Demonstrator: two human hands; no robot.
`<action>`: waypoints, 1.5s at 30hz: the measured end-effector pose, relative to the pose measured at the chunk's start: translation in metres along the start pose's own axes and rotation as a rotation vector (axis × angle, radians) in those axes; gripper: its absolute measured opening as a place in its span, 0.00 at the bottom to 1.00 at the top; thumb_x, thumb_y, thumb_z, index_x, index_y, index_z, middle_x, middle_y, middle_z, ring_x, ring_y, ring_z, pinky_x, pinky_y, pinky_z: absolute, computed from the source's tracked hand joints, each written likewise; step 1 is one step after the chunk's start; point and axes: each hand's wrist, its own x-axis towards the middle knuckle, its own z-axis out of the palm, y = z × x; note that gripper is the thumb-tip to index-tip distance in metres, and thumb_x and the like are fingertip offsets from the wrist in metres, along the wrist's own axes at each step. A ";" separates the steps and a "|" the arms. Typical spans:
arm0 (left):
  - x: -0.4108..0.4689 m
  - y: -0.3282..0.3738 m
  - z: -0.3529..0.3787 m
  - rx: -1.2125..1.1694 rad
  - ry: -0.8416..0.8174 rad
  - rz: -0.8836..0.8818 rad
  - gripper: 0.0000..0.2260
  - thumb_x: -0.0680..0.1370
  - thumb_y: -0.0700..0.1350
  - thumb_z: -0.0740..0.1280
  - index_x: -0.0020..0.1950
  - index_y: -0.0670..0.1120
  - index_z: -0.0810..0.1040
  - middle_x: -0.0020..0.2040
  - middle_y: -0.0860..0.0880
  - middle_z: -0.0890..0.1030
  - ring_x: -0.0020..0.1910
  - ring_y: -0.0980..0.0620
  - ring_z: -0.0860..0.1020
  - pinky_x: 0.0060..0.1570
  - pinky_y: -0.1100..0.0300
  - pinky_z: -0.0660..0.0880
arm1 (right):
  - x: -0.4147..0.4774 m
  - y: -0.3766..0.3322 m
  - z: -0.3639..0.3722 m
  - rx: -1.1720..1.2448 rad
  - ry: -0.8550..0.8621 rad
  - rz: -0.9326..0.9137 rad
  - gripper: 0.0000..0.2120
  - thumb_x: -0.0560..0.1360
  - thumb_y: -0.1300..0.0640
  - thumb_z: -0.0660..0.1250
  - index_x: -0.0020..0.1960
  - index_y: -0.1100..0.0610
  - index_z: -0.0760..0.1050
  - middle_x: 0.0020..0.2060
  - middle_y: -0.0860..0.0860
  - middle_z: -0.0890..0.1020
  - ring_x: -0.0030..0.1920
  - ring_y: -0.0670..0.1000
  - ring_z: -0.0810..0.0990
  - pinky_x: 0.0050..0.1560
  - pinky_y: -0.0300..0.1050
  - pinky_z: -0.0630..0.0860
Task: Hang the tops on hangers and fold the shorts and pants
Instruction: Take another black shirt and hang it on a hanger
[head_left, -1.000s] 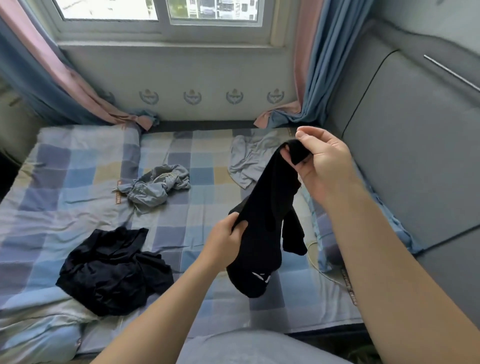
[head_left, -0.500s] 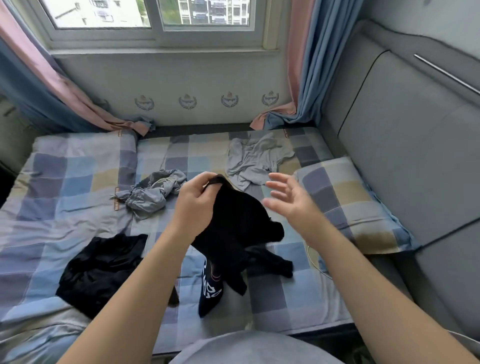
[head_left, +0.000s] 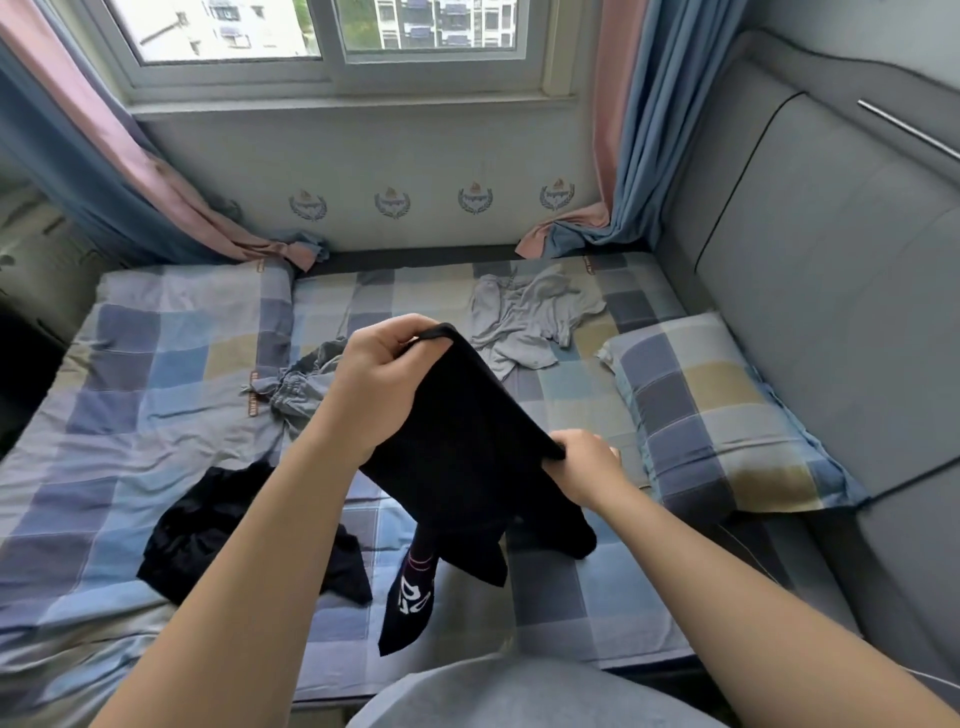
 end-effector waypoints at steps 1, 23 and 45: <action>0.000 -0.005 0.000 -0.029 0.039 -0.026 0.10 0.80 0.41 0.66 0.43 0.49 0.84 0.36 0.51 0.81 0.37 0.57 0.79 0.37 0.67 0.74 | 0.002 0.013 0.005 0.015 -0.021 0.056 0.17 0.78 0.55 0.61 0.31 0.50 0.69 0.28 0.47 0.73 0.37 0.57 0.72 0.44 0.49 0.66; -0.044 -0.044 0.076 -0.047 -0.556 -0.421 0.25 0.69 0.52 0.76 0.62 0.43 0.78 0.55 0.42 0.83 0.54 0.51 0.83 0.54 0.56 0.80 | -0.050 -0.080 -0.088 1.218 0.086 -0.041 0.06 0.81 0.67 0.58 0.52 0.59 0.71 0.41 0.58 0.81 0.39 0.56 0.85 0.40 0.49 0.83; -0.034 -0.008 0.063 -0.509 0.156 -0.490 0.09 0.84 0.46 0.63 0.52 0.41 0.76 0.48 0.40 0.86 0.47 0.40 0.86 0.43 0.45 0.84 | -0.066 -0.025 -0.007 0.719 -0.029 -0.182 0.19 0.68 0.44 0.72 0.56 0.46 0.73 0.56 0.46 0.81 0.57 0.47 0.80 0.57 0.48 0.78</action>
